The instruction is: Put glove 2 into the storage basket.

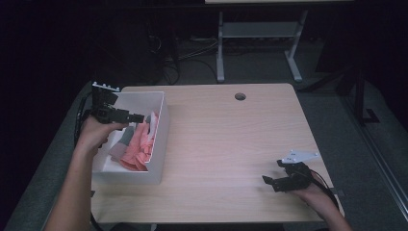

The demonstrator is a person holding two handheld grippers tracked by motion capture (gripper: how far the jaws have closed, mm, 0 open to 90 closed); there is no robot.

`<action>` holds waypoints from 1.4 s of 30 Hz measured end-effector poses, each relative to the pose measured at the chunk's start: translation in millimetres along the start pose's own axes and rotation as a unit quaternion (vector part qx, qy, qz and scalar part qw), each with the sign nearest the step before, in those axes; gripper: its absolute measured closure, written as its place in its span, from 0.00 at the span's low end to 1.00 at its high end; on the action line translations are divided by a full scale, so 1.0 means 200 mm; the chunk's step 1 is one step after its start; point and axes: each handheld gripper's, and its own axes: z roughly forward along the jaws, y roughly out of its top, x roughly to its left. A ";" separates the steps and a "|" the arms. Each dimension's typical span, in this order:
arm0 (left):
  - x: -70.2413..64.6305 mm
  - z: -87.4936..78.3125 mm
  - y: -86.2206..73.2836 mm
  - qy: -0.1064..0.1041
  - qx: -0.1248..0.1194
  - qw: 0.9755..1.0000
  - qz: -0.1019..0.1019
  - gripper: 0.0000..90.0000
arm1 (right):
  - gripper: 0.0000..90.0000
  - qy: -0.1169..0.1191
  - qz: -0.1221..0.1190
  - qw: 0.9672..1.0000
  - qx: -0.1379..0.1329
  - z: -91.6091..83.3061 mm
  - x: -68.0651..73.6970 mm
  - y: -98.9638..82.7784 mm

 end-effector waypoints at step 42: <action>-0.86 0.68 -0.20 -0.096 0.014 0.978 0.183 0.17 | 0.16 0.006 -0.012 1.000 0.010 0.03 0.02 0.00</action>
